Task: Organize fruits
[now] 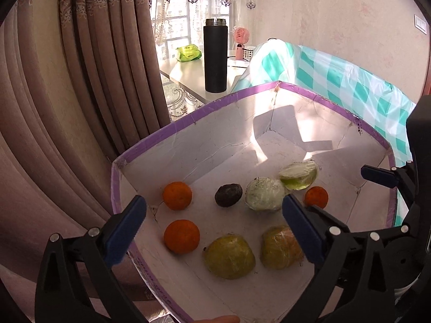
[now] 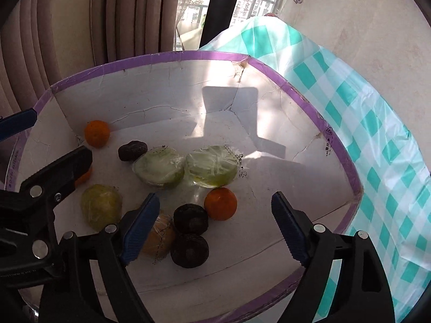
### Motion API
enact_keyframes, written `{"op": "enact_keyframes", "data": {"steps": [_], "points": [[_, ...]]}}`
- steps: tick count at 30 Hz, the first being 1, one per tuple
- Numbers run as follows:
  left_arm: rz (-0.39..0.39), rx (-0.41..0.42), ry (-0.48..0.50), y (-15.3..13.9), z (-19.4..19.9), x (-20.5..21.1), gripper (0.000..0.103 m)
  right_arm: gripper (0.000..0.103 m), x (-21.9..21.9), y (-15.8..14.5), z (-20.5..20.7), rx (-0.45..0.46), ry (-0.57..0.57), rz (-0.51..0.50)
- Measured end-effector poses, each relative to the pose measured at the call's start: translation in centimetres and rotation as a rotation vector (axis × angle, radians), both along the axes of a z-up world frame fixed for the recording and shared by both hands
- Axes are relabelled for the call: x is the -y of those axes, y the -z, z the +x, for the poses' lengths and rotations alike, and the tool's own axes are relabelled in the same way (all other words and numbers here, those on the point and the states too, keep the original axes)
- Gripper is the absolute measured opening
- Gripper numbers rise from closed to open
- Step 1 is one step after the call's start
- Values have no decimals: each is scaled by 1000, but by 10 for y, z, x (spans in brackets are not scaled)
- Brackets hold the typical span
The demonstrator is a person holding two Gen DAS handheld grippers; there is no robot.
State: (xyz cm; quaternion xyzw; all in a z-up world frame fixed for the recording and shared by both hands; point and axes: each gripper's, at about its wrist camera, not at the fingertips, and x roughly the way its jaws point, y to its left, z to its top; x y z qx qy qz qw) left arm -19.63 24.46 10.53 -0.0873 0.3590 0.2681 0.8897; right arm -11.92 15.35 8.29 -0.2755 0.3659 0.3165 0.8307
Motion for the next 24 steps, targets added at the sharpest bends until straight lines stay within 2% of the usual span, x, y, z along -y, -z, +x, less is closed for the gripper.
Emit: {"op": "enact_keyframes", "data": {"steps": [3,11,24], "points": [[7,-44,-33,1,3,-3,101,86,0,-2,0,-31,21,-15],[-93,-110,-22,8,5,-14,101,86,-7,4,0,-89,57,-103],[-90,-130,-9,11,7,-11,101,86,-7,7,0,-89,54,-130]]}}
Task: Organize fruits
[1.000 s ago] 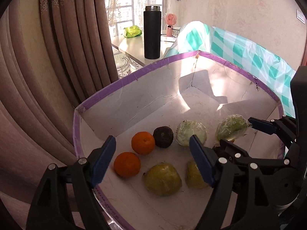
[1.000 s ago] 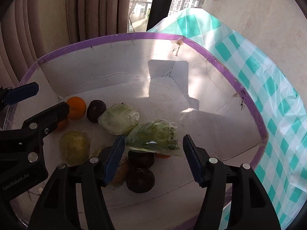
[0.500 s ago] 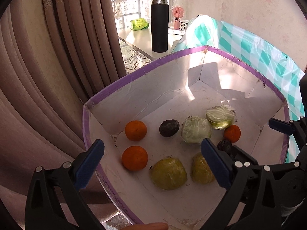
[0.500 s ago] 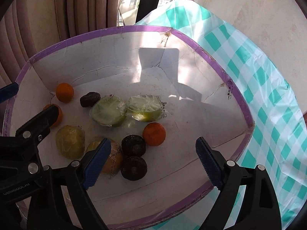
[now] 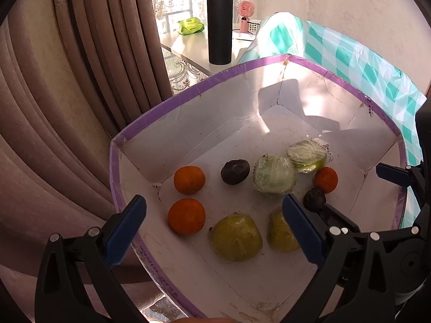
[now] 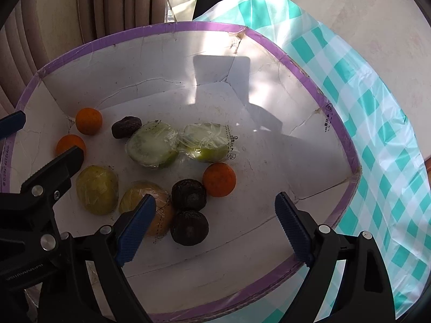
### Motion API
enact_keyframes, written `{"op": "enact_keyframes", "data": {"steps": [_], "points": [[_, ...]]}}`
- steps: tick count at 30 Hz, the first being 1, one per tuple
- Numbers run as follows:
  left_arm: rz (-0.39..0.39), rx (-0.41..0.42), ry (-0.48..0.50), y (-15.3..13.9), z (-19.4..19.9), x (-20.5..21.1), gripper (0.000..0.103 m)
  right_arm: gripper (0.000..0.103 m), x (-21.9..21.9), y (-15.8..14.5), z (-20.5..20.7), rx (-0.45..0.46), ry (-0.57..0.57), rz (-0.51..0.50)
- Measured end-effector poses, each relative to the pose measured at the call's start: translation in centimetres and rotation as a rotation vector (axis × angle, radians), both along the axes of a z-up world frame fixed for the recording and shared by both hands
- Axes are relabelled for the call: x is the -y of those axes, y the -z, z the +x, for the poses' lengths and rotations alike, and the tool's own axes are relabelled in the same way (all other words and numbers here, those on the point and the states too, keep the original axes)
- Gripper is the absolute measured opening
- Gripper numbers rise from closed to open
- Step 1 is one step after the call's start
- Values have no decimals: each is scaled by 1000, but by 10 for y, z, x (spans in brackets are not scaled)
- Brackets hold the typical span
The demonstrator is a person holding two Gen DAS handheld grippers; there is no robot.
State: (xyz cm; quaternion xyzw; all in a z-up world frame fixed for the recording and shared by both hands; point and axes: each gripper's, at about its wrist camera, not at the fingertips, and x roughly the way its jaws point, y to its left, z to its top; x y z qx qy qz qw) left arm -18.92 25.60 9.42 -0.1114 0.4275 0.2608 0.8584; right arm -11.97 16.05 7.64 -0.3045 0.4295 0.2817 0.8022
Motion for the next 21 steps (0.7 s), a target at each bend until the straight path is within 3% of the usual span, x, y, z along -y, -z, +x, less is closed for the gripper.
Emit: {"op": "enact_keyframes", "data": {"steps": [21], "points": [[1,1,-1,0,0,1,101,86,0,-1,1,2,0,6]]}}
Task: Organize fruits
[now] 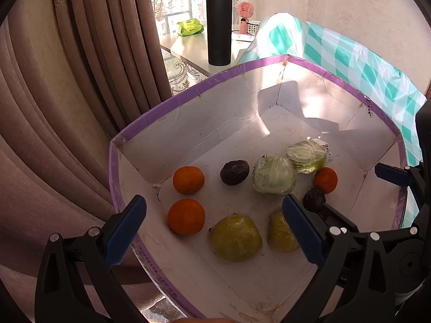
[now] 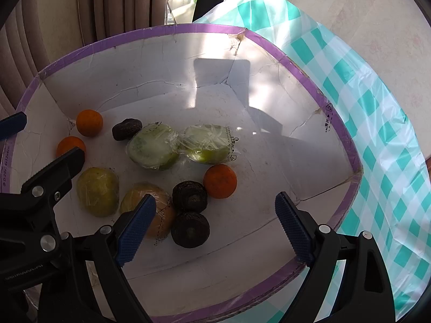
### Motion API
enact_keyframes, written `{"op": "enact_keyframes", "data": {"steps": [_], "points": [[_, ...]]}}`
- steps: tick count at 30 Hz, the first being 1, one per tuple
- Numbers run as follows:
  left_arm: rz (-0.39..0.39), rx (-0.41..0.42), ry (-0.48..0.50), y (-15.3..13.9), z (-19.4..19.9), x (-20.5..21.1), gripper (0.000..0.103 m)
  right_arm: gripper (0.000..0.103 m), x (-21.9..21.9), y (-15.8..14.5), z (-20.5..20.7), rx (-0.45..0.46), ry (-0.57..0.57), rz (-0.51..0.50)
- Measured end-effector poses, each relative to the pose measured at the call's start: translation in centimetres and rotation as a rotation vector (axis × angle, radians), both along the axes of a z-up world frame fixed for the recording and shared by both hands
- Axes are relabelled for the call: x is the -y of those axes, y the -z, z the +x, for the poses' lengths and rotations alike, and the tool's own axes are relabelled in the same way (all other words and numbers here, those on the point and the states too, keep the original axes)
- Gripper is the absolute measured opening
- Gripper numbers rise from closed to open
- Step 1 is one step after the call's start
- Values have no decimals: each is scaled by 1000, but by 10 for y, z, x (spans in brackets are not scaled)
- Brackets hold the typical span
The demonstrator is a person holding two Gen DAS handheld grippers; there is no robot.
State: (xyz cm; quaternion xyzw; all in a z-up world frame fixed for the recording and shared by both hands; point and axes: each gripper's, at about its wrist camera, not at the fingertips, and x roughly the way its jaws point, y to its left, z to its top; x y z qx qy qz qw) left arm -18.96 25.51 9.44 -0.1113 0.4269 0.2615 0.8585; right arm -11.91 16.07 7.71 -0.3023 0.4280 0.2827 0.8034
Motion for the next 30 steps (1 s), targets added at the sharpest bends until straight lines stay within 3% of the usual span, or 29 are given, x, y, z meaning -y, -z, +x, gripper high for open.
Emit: {"op": "enact_keyframes", "data": {"steps": [30], "points": [[-3,4,-2,-1,0,0,101,86,-2,1,1,-1,4,5]]}}
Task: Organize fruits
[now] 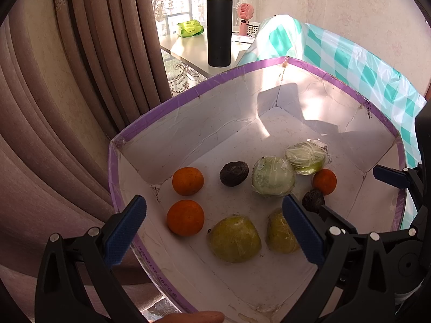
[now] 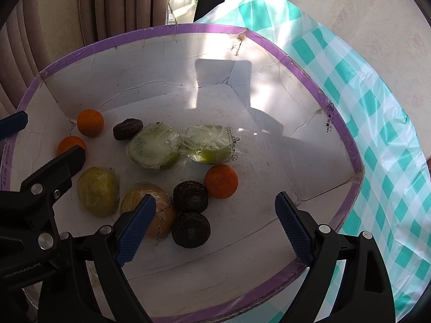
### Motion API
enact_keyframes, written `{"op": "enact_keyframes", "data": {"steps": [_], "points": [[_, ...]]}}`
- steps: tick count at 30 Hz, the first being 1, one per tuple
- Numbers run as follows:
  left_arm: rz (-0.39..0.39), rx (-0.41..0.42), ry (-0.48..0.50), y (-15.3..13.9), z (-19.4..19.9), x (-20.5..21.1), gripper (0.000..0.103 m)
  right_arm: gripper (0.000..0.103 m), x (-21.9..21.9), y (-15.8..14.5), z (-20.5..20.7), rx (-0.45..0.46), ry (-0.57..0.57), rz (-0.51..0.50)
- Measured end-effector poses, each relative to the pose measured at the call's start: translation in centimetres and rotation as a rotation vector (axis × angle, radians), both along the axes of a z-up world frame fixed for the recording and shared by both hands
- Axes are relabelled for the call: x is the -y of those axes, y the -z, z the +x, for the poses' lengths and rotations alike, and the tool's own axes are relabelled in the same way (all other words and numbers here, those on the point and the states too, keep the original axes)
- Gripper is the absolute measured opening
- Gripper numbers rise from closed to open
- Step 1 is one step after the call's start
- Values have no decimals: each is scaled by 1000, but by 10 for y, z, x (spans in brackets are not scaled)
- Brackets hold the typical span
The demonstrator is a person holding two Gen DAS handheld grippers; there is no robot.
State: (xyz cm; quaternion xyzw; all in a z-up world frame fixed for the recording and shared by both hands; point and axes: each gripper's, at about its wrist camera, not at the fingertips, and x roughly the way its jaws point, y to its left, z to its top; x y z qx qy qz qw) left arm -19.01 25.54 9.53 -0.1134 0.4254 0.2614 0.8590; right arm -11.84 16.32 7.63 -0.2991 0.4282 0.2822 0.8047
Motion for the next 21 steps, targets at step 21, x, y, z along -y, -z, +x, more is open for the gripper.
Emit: {"op": "enact_keyframes", "data": {"steps": [21], "points": [[1,-17,-11,1,7,-3,101,86,-1,0,-1,11,2,5]]}}
